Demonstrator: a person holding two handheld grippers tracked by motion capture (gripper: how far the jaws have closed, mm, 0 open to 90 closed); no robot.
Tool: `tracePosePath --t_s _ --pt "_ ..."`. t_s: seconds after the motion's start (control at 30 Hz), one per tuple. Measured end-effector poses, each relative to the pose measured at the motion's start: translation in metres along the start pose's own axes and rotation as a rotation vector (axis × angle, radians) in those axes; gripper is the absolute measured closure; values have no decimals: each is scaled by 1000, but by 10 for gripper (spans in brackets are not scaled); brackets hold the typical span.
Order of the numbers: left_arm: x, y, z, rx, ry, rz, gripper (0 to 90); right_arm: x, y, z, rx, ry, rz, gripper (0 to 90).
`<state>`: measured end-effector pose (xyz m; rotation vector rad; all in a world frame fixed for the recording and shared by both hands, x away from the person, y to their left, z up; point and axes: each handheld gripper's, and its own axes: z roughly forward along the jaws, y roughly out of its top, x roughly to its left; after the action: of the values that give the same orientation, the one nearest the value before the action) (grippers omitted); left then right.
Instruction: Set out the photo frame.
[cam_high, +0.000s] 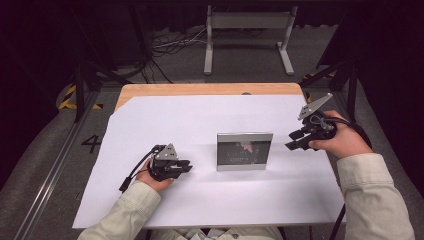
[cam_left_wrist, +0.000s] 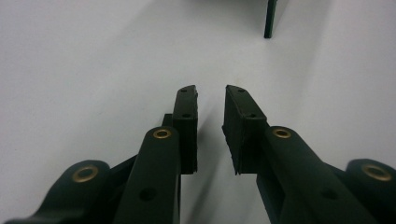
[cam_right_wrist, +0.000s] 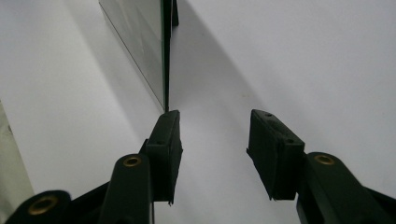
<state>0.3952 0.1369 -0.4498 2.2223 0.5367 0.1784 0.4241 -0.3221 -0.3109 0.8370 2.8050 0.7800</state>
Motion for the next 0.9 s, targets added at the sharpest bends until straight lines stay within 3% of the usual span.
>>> tracePosePath --t_s 0.3,0.9 --pt "0 0 0 2 -1 -2 754 2 -22 2 -80 -21 50 534" --pt "0 0 0 -3 5 -2 751 3 -42 11 -93 -16 82 485"
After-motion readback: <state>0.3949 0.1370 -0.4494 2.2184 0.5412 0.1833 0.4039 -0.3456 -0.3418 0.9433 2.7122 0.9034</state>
